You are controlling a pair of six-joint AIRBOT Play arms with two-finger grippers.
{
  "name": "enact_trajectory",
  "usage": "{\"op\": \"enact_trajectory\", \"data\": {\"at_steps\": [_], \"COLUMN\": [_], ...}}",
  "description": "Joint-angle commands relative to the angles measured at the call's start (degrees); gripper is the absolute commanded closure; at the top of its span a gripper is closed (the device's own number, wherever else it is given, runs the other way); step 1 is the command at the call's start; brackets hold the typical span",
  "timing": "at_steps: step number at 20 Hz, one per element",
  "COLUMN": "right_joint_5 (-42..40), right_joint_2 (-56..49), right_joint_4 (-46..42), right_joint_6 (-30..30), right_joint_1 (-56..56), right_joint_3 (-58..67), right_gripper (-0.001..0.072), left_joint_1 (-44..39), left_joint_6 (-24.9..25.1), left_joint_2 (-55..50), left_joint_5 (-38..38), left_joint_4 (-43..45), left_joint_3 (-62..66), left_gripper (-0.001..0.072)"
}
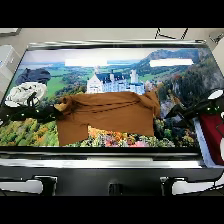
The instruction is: Fold the clothes and pants, and hang the long-sleeved shirts on hangers.
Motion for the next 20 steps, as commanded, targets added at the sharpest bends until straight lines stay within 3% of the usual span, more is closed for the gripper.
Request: {"op": "enact_trajectory", "data": {"at_steps": [1,2,3,12,14,15,16,18,20], "right_joint_5": [1.07,1.29,1.38,-8.87,-9.01,-8.98,-8.90,-7.28,-8.17], "right_joint_2": [0.04,0.04,0.04,-0.17,-0.17,-0.17,0.02,1.88,6.75], "right_joint_4": [0.31,-0.22,-1.07,-0.26,1.66,2.40,2.51,2.14,-3.56], "right_joint_6": [-0.17,-0.17,-0.26,-0.92,0.35,0.33,0.33,-1.46,-2.54], "right_joint_1": [-0.07,0.31,1.18,17.38,20.31,21.49,22.40,22.25,22.25], "right_joint_3": [-0.46,-0.61,-1.18,-10.08,-10.08,-10.05,-9.81,-6.38,2.51], "right_gripper": [0.0038,0.0039,0.0039,0.0050,0.0246,0.0421,0.0684,0.0678,0.0678], "left_joint_1": [-1.70,-1.70,-1.68,-1.81,-1.81,-1.81,-1.79,-1.77,-1.77], "left_joint_6": [2.75,2.78,2.82,2.78,2.12,1.73,1.75,2.29,3.23], "left_joint_2": [-0.79,-0.76,-0.63,5.29,6.80,7.72,8.68,12.02,18.27], "left_joint_5": [3.08,3.06,2.86,-1.29,-1.95,-2.23,-2.97,-3.96,-2.45], "left_joint_4": [-3.10,-3.30,-3.30,-3.30,-3.39,-4.11,-5.38,-7.72,-8.94], "left_joint_3": [-0.33,-0.31,-0.33,-0.33,-0.33,-0.33,-0.31,0.92,5.40], "left_gripper": [0.0458,0.0628,0.0677,0.0678,0.0678,0.0678,0.0678,0.0679,0.0680]}}
